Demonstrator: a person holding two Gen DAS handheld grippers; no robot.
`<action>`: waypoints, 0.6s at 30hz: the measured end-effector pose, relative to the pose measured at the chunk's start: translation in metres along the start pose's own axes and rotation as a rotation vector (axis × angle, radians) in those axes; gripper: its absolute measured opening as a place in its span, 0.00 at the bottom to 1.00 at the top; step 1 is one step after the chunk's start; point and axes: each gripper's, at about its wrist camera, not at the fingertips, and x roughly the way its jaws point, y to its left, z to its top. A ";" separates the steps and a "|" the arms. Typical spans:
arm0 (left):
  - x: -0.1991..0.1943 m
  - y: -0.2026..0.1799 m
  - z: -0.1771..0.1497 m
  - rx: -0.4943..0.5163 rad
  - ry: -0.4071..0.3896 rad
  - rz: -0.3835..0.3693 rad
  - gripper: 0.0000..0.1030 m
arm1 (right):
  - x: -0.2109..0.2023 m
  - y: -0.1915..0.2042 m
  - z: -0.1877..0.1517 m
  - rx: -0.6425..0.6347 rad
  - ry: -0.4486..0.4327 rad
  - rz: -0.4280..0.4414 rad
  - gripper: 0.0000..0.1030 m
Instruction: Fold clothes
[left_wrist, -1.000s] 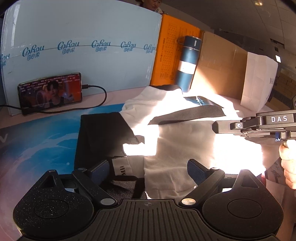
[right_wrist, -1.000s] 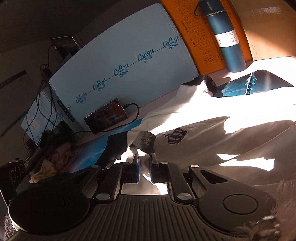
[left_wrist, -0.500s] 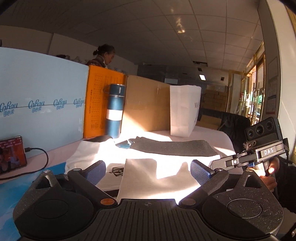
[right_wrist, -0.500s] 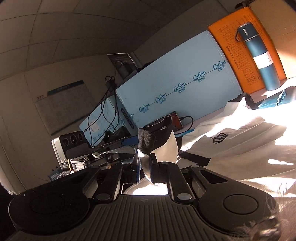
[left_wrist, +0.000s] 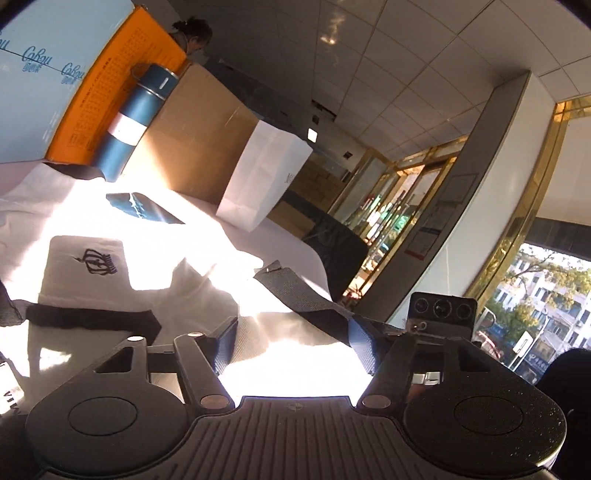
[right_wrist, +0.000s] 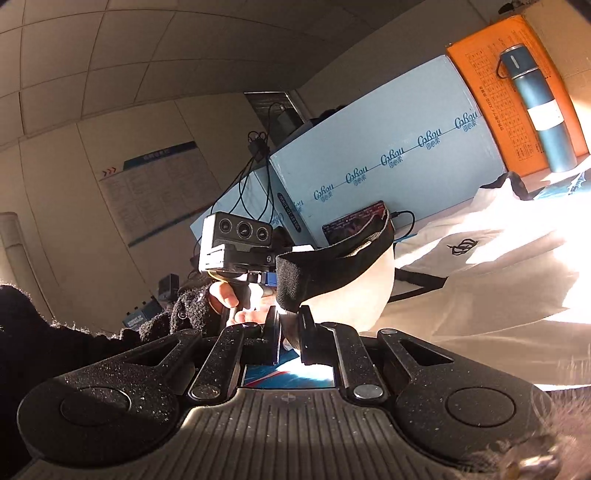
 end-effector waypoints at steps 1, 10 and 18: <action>-0.003 -0.009 -0.006 0.028 0.008 -0.006 0.20 | -0.003 0.004 -0.002 -0.004 -0.007 -0.005 0.09; -0.042 -0.088 -0.060 0.185 0.079 0.030 0.15 | -0.018 0.037 -0.036 -0.107 0.102 -0.166 0.09; -0.061 -0.123 -0.072 0.272 0.007 0.210 0.47 | -0.052 0.036 -0.049 -0.020 -0.002 -0.163 0.52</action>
